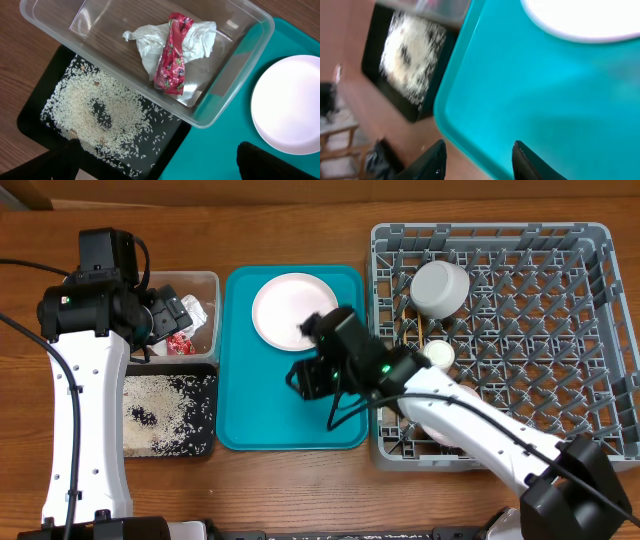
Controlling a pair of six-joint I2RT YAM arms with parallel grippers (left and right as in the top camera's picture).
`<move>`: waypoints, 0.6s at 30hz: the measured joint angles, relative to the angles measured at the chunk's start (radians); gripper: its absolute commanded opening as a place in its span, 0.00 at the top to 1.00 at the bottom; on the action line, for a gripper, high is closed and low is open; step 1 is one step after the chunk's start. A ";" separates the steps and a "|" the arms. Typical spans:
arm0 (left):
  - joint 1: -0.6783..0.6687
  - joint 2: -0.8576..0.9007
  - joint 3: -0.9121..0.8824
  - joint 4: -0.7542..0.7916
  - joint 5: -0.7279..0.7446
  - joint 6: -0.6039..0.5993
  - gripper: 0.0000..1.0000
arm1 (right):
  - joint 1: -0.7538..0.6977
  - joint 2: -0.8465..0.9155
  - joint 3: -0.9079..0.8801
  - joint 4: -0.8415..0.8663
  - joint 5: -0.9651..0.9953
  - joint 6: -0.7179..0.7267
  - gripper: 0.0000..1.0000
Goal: Sort waste into correct bins and load items into the dishwasher
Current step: 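Lower the right gripper onto the white plate rim and close it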
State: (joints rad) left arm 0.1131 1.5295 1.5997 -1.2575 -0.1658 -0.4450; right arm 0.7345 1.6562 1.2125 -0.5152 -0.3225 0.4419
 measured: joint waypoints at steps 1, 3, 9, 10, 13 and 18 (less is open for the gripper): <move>0.000 0.000 0.000 0.000 0.000 0.000 0.00 | -0.007 0.000 0.013 0.000 0.016 -0.005 0.57; 0.000 0.000 0.000 0.000 0.000 0.000 0.00 | -0.014 0.000 0.045 0.000 0.059 -0.021 0.56; 0.000 0.000 0.000 0.000 0.000 0.000 0.00 | -0.014 0.002 0.074 0.082 0.183 -0.054 0.55; 0.000 0.000 0.000 0.000 0.000 0.000 0.00 | -0.014 0.005 0.074 0.114 0.202 -0.063 0.56; 0.000 0.000 0.000 0.000 0.000 0.000 0.00 | -0.014 0.041 0.079 0.225 0.277 -0.085 0.61; 0.000 0.000 0.000 0.000 0.000 0.000 0.00 | -0.013 0.168 0.083 0.363 0.366 -0.100 0.79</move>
State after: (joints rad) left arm 0.1131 1.5295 1.5997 -1.2575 -0.1658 -0.4446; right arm 0.7216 1.8244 1.2957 -0.1524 0.0433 0.3424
